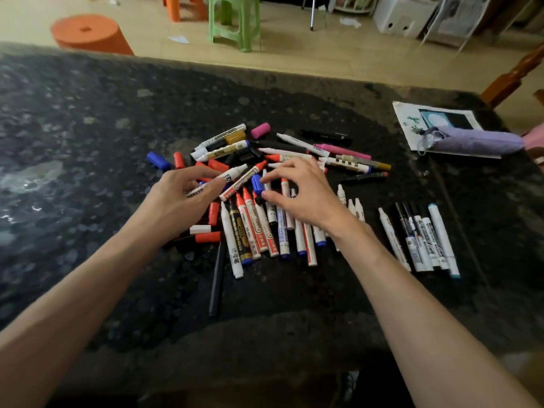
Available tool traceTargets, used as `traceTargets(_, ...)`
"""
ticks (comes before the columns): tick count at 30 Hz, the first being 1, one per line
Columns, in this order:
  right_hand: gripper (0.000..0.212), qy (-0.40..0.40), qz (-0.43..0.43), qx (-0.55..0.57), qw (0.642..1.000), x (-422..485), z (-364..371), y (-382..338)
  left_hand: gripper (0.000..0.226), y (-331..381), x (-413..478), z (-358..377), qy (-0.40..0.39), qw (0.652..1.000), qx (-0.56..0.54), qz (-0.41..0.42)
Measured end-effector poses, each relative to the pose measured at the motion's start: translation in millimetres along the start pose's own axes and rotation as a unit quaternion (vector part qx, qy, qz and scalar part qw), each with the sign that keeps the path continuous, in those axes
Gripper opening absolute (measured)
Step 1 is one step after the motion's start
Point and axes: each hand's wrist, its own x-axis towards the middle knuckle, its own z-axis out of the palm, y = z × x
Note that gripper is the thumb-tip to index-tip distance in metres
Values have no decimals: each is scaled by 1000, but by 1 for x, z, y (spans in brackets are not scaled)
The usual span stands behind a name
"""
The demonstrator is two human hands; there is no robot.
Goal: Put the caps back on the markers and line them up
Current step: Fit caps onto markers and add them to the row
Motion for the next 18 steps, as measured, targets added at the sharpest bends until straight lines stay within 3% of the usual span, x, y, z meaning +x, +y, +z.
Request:
traceTargets(4,30,-14,-36,-77,996,0,9,-4,14,-4,-2,-5,0,1000,-1,3)
traceTargets(6,28,7,-41,-60,997,-2,9,-4,10,-3,-3,-6,-5,1000,-4,11)
traceTargets(10,15,84,34,148,985,-13,-4,-13,8,-4,-4,-5,-29,999,-3,28)
traceTargets(14,19,60,157,447,879,-36,-24,-21,18,-1,-3,0,-34,998,1,45)
traceTargets(16,23,49,176,495,850,-45,-30,-20,19,1,-3,2,-42,998,3,49)
traceTargets(18,24,50,171,507,843,-50,-34,-19,22,2,-3,5,-53,997,16,48)
